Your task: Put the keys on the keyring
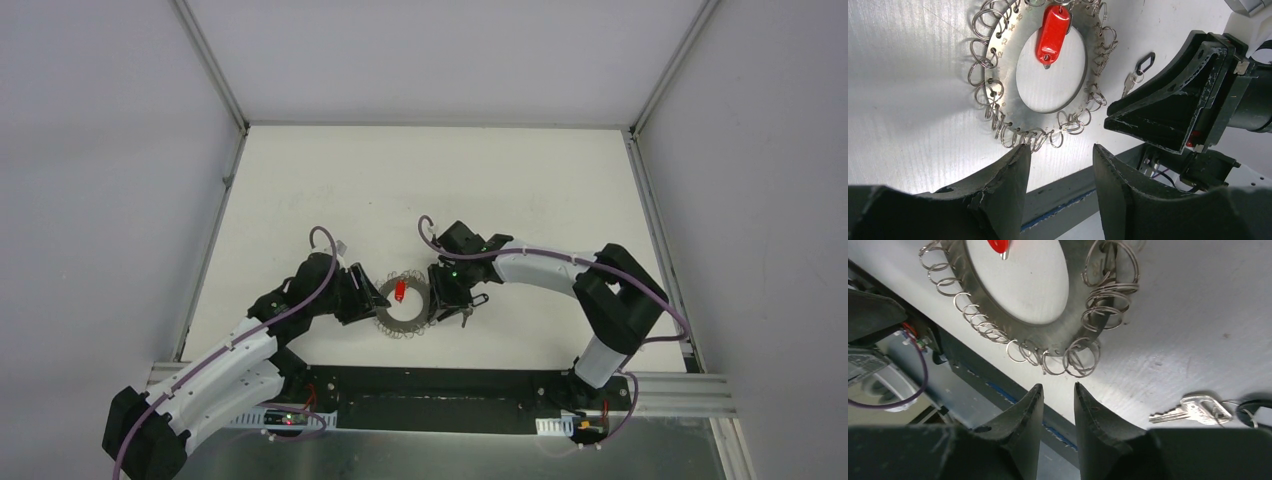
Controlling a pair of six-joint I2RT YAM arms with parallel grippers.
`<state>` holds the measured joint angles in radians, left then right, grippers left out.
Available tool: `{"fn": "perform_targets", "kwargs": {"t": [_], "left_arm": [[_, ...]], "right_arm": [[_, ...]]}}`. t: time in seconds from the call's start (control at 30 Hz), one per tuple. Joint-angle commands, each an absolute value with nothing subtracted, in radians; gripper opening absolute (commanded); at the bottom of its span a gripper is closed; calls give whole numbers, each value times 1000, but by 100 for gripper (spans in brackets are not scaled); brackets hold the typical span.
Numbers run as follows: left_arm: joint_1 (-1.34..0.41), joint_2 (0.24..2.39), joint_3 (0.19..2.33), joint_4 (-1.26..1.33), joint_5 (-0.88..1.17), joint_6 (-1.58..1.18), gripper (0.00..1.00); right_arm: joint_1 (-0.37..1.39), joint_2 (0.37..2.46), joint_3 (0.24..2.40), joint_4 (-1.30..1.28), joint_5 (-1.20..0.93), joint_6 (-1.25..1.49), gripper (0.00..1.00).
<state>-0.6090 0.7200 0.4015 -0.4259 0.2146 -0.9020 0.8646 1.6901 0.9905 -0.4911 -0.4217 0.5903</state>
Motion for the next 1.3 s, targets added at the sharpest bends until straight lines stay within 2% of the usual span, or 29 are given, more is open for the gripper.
{"fn": "perform_targets", "kwargs": {"t": [0.0, 0.2, 0.43, 0.63, 0.73, 0.93, 1.03, 1.17, 1.27], "left_arm": [[-615, 711, 434, -398, 227, -899, 50], [-615, 702, 427, -398, 224, -907, 50], [-615, 681, 417, -398, 226, -924, 51], [-615, 669, 404, -398, 224, -936, 51], [-615, 669, 402, -398, 222, -943, 51], [-615, 671, 400, -398, 219, -943, 51], [-615, 672, 400, -398, 221, -945, 51], [-615, 674, 399, -398, 224, -945, 51], [-615, 673, 397, -396, 225, -945, 51]], "right_arm": [[862, 1687, 962, -422, -509, 735, 31], [863, 1674, 799, -161, -567, 964, 30], [857, 1712, 758, -29, -539, 1065, 29], [843, 1719, 724, 44, -494, 1117, 28], [834, 1717, 714, 46, -476, 1115, 24], [818, 1725, 712, 77, -473, 1119, 21], [809, 1734, 716, 78, -471, 1118, 24], [801, 1738, 713, 95, -472, 1121, 37], [795, 1736, 707, 101, -465, 1126, 39]]}}
